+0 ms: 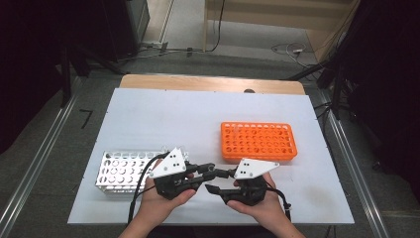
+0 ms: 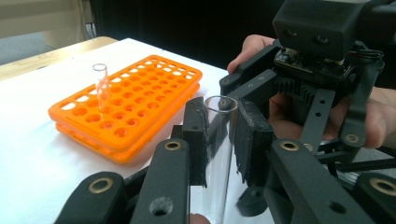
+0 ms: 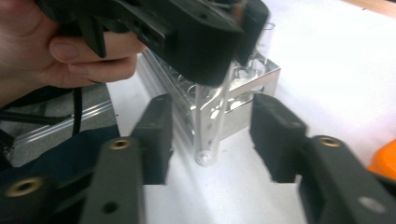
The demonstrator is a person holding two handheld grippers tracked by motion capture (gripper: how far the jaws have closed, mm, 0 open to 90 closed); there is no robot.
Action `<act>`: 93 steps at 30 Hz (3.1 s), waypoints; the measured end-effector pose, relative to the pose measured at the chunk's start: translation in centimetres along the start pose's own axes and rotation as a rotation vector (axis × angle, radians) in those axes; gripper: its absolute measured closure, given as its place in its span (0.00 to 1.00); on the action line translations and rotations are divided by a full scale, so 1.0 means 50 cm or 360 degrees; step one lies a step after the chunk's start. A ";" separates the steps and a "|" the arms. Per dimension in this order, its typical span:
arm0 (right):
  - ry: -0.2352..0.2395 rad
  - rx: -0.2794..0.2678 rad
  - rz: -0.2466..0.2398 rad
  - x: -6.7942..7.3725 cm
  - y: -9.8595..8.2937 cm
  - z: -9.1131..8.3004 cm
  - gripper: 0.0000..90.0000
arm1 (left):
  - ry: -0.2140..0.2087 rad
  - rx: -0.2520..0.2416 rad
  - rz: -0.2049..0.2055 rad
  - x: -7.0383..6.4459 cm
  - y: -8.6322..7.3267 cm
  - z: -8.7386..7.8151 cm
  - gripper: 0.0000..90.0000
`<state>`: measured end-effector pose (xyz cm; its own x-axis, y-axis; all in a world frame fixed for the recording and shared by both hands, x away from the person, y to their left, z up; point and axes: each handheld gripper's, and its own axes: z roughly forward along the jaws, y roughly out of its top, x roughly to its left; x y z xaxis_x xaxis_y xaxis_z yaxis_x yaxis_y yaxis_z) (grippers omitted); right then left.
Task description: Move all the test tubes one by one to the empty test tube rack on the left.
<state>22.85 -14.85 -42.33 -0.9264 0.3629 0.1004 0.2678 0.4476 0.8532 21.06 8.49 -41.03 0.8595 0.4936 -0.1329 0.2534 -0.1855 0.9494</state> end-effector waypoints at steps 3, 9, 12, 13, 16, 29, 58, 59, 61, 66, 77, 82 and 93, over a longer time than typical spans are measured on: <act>-0.0016 -0.0024 0.0007 -0.003 -0.001 -0.004 0.37 | 0.0013 -0.0008 -0.0007 0.004 0.001 -0.005 0.84; -0.0063 -0.0059 0.0011 -0.012 -0.004 -0.015 0.21 | 0.0054 -0.0012 0.0004 0.011 0.005 -0.016 0.84; -0.0090 -0.0069 0.0036 -0.022 -0.009 -0.022 0.14 | 0.0071 -0.0020 0.0005 0.015 0.007 -0.023 0.84; -0.0099 -0.0073 0.0040 -0.027 -0.012 -0.026 0.11 | 0.0075 -0.0026 0.0004 0.017 0.008 -0.025 0.84; -0.0101 -0.0090 0.0050 -0.040 -0.019 -0.038 0.05 | 0.0095 -0.0037 -0.0005 0.022 0.010 -0.033 0.84; -0.0245 -0.0094 0.0097 -0.095 -0.046 -0.086 0.00 | 0.0194 -0.0074 -0.0030 0.047 0.016 -0.069 0.84; -0.0485 -0.0162 0.0301 -0.186 -0.134 -0.212 0.00 | 0.0457 -0.0159 -0.0085 0.112 0.020 -0.170 0.84; -0.0491 -0.0163 0.0303 -0.188 -0.136 -0.214 0.00 | 0.0464 -0.0162 -0.0084 0.114 0.020 -0.173 0.84; -0.0501 -0.0164 0.0307 -0.192 -0.140 -0.216 0.00 | 0.0482 -0.0165 -0.0088 0.118 0.019 -0.179 0.84; -0.0524 -0.0167 0.0325 -0.201 -0.148 -0.221 0.00 | 0.0522 -0.0171 -0.0095 0.126 0.017 -0.191 0.84; -0.0549 -0.0179 0.0346 -0.209 -0.152 -0.229 0.00 | 0.0617 -0.0171 -0.0145 0.153 0.000 -0.202 0.84; -0.0555 -0.0173 0.0343 -0.209 -0.153 -0.228 0.00 | 0.0649 -0.0149 -0.0168 0.166 -0.015 -0.196 0.84; -0.0553 -0.0160 0.0342 -0.208 -0.153 -0.222 0.00 | 0.0685 -0.0089 -0.0186 0.177 -0.039 -0.166 0.84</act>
<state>27.50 -31.12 -44.23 -0.7032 0.7012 0.1175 0.4020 0.2559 0.8791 24.49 20.25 -41.70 0.5606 0.8192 -0.1210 0.3030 -0.0670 0.9506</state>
